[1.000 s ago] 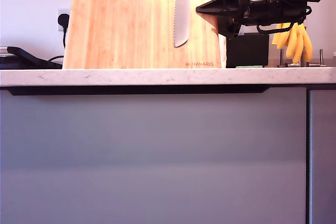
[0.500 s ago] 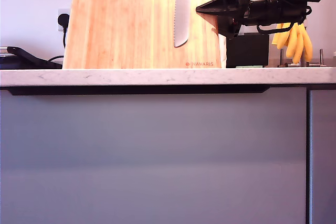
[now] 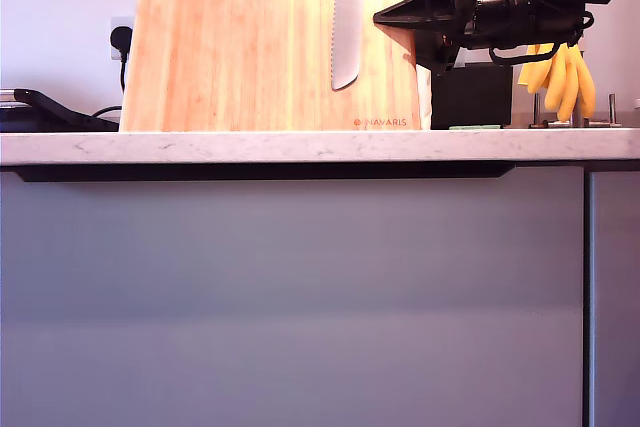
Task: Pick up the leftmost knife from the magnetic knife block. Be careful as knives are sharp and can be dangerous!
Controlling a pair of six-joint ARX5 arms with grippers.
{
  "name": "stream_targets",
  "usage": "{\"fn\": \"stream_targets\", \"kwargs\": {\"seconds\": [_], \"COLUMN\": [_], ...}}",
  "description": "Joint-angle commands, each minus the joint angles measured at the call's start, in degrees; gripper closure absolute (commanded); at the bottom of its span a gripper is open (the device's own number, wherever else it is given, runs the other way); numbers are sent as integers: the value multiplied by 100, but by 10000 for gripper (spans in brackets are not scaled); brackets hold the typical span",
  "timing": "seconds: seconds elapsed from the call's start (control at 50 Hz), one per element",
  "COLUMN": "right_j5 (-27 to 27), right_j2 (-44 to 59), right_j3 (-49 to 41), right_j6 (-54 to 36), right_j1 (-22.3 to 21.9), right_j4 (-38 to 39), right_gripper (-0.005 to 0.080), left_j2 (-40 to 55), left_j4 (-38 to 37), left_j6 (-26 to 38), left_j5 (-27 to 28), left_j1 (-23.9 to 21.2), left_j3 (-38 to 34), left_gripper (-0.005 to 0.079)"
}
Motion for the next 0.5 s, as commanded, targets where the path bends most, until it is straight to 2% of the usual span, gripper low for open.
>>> {"fn": "stream_targets", "kwargs": {"seconds": [0.0,0.12,0.24,0.48], "right_j5": [15,81,157,160], "right_j2": [186,186,186,186], "right_j3": [-138,-138,-138,-138], "right_j6": [-4,-4,-7,-7], "right_j1": [55,55,59,59], "right_j4": [11,13,13,13], "right_gripper": [763,763,763,763], "left_j2": [142,142,142,140], "left_j4": [35,57,52,17], "left_j6": [57,55,35,-586], "left_j5": [28,33,33,39], "left_j1": [0,4,4,96], "left_j3": [72,72,72,76], "left_gripper": [657,767,765,766]}}
